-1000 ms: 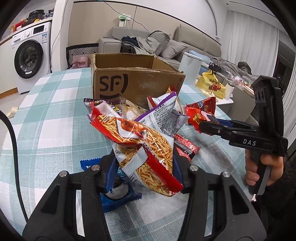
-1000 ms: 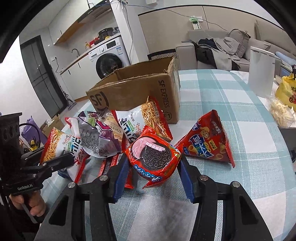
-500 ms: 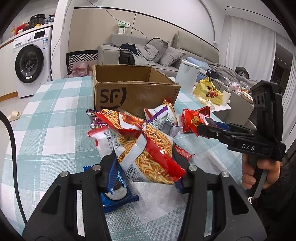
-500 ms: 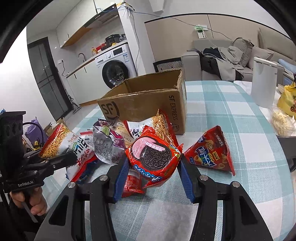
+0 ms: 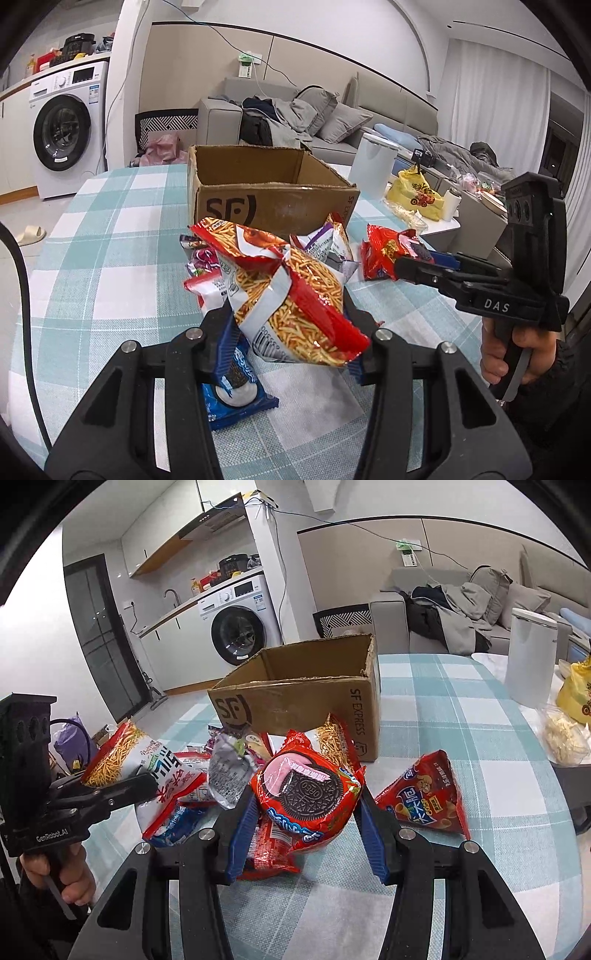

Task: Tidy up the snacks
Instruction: 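Lift both held snacks and carry them over the open cardboard box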

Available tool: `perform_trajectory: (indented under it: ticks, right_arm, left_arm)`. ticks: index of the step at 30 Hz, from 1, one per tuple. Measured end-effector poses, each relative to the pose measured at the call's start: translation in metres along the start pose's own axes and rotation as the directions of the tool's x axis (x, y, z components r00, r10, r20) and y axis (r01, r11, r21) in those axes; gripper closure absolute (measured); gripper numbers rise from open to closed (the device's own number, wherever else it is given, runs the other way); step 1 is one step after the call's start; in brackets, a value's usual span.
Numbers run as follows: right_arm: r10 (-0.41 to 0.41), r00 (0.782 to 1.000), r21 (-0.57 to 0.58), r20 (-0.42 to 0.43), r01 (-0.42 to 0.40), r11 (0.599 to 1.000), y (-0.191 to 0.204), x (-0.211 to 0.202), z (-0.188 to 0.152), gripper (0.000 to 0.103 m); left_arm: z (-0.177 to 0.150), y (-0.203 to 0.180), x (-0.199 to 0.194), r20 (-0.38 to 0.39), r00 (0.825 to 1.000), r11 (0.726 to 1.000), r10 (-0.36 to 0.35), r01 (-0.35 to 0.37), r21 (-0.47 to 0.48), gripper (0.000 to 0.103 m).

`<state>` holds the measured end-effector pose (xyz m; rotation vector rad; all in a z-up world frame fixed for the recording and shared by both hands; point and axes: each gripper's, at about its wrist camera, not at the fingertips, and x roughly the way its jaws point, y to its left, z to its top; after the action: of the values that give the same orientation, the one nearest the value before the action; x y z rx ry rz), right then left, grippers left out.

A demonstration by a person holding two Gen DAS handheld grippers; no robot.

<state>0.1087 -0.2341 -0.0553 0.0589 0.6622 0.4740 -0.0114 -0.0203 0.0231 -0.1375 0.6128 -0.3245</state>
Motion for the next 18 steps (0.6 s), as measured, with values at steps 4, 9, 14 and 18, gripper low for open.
perform_trajectory:
  ticks: [4, 9, 14, 18]
  right_arm:
    - [0.008, 1.000, -0.013, 0.007, -0.008, 1.000, 0.005, -0.002, 0.005, 0.050]
    - [0.019, 1.000, -0.022, 0.020, -0.018, 1.000, 0.009, -0.004, 0.013, 0.050]
    - [0.029, 0.999, -0.029, 0.028, -0.028, 0.999, 0.012, -0.003, 0.024, 0.050]
    - [0.035, 0.999, -0.028, 0.031, -0.034, 0.999, 0.013, -0.002, 0.033, 0.050]
  left_arm:
    - [0.010, -0.002, -0.003, 0.024, 1.000, 1.000, 0.014, -0.014, 0.006, 0.058]
    - [0.024, -0.006, -0.007, 0.049, 0.999, 1.000, 0.017, -0.018, 0.019, 0.058]
    - [0.040, -0.009, -0.006, 0.068, 0.997, 0.999, 0.021, -0.023, 0.028, 0.058]
    - [0.051, -0.010, -0.003, 0.078, 0.996, 0.999, 0.030, -0.033, 0.034, 0.058]
